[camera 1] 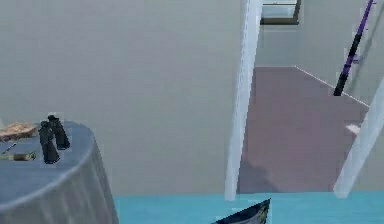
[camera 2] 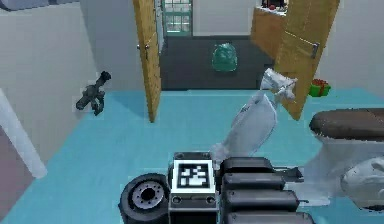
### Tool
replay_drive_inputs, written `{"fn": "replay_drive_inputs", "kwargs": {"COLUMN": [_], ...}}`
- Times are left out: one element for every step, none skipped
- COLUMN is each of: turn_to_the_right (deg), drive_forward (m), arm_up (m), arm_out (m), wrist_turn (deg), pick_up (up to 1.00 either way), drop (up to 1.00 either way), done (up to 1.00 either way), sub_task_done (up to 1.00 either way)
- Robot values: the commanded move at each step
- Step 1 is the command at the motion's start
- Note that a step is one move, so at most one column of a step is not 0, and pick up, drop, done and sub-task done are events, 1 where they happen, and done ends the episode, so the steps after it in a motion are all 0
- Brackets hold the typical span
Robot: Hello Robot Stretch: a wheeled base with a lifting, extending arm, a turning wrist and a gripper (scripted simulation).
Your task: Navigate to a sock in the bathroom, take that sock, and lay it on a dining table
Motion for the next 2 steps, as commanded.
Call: {"fn": "replay_drive_inputs", "kwargs": {"turn_to_the_right": [45.0, 42.0], "drive_forward": [0.00, 0.00], "arm_up": [0.00, 0.00], "arm_out": [0.00, 0.00], "wrist_turn": [0.0, 0.0], "pick_up": [0.00, 0.00], "drop": [0.00, 0.00], "done": [0.00, 0.00], "sub_task_done": [0.00, 0.00]}}
